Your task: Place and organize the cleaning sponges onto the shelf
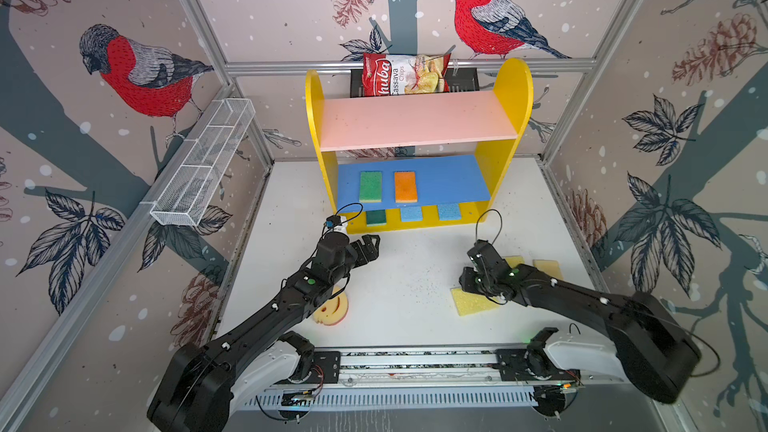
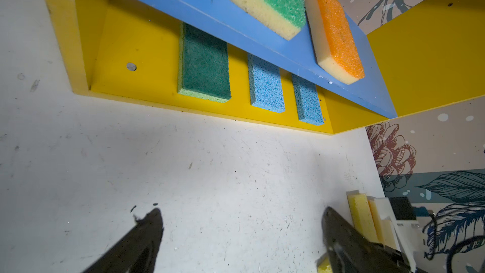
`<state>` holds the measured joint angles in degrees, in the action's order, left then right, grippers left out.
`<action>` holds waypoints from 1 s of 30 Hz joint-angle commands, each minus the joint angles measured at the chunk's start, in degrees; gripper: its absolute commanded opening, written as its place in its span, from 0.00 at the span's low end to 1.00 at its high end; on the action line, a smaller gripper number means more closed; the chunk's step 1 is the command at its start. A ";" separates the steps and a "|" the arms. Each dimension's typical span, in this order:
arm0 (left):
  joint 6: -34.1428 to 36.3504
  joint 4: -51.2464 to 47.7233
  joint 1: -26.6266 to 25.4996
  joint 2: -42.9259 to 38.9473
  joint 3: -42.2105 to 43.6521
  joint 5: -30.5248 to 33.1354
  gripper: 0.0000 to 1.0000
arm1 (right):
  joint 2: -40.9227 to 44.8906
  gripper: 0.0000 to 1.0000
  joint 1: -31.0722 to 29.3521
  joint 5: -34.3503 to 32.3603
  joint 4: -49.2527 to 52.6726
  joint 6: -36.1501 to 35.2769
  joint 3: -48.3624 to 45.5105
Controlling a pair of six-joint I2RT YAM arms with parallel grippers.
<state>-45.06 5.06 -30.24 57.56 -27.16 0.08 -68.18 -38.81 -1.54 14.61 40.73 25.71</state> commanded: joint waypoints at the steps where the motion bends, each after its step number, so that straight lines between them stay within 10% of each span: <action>1: -0.07 2.00 0.03 0.84 -0.61 -0.58 0.93 | 2.62 0.37 0.55 -1.51 1.67 1.74 -2.35; 18: -0.86 1.72 0.05 0.45 -0.32 -0.87 0.93 | -20.24 0.37 -9.57 7.25 -14.38 1.26 14.10; 30: -0.84 2.95 0.01 1.80 -0.18 -2.35 0.93 | -14.76 0.39 -8.18 3.79 -3.49 -2.41 12.44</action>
<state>-46.15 5.74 -30.24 58.94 -27.35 -1.34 -85.91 -48.40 4.45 5.15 39.09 40.38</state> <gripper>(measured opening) 0.930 0.387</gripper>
